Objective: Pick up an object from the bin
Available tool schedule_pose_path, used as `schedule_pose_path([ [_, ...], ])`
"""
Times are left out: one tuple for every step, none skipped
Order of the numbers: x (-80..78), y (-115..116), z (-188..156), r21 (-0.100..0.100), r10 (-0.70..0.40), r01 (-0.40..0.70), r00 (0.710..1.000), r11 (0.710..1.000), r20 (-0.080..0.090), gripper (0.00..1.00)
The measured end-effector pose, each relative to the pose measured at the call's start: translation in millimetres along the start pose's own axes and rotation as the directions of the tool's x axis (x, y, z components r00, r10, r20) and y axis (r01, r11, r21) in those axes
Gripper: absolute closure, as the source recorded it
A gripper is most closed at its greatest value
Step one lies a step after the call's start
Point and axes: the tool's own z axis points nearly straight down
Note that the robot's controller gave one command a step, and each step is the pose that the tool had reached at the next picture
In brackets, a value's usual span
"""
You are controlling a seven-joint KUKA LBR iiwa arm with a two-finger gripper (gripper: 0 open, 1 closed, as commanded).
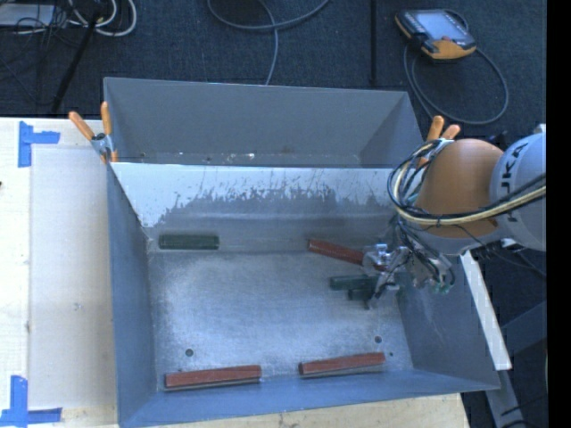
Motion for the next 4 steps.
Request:
schedule_pose_path([
  [0.7,-0.1,-9.0,0.000,-0.001,0.001,1.000,1.000,-0.004,1.00],
  [-0.2,-0.2,-16.1,0.001,-0.001,0.001,1.000,1.000,-0.001,1.00],
  [1.3,0.2,-23.5,0.000,0.000,0.000,1.000,1.000,-0.007,1.00],
  [2.4,0.6,-44.5,0.000,0.000,0.000,1.000,1.000,-0.011,1.00],
])
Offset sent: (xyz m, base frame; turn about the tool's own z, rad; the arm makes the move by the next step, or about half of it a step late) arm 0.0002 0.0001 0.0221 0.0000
